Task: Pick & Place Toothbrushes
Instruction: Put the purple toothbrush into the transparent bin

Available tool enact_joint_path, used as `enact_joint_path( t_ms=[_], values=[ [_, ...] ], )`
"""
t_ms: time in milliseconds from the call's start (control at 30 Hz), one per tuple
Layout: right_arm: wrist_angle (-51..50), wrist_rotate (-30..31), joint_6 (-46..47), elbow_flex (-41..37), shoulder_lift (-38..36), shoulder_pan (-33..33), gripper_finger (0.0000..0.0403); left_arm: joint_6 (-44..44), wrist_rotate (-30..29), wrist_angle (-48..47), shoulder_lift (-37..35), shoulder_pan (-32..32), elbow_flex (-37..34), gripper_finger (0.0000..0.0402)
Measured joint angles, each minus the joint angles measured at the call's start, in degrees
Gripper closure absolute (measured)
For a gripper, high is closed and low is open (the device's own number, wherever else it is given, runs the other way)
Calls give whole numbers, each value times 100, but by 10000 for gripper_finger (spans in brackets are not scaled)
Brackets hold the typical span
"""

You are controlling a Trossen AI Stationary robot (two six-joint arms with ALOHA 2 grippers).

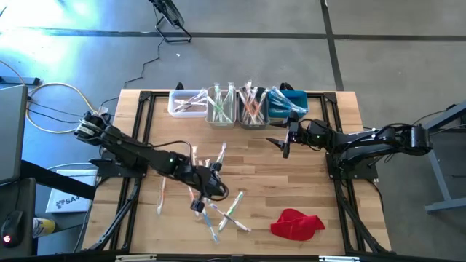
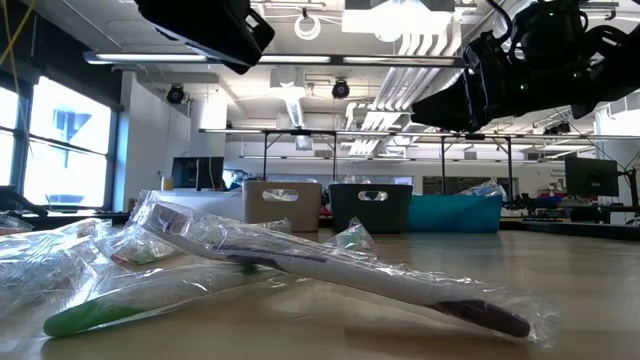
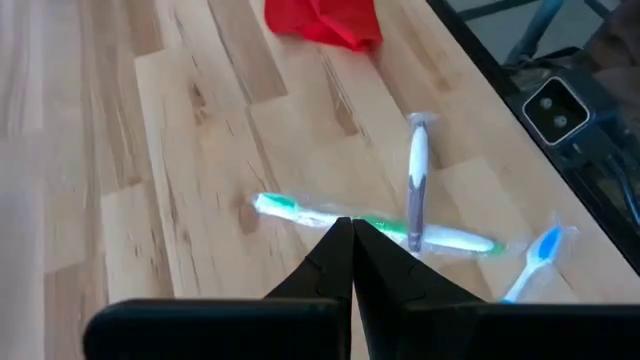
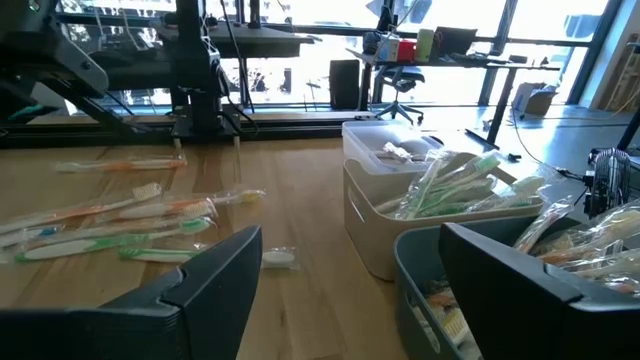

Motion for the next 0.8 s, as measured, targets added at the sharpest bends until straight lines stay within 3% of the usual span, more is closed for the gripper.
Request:
enact_joint_path(
  t_ms=[133,433,800],
  values=[
    [-9,0,0,-1,0,0,105,5,101,0,0,3,0,371],
    [-141,2,0,-1,0,1,105,22,428,-70,94,2,-8,267],
    [-160,4,0,-1,2,1,105,-443,744,155,828,-9,6,259]
  ],
)
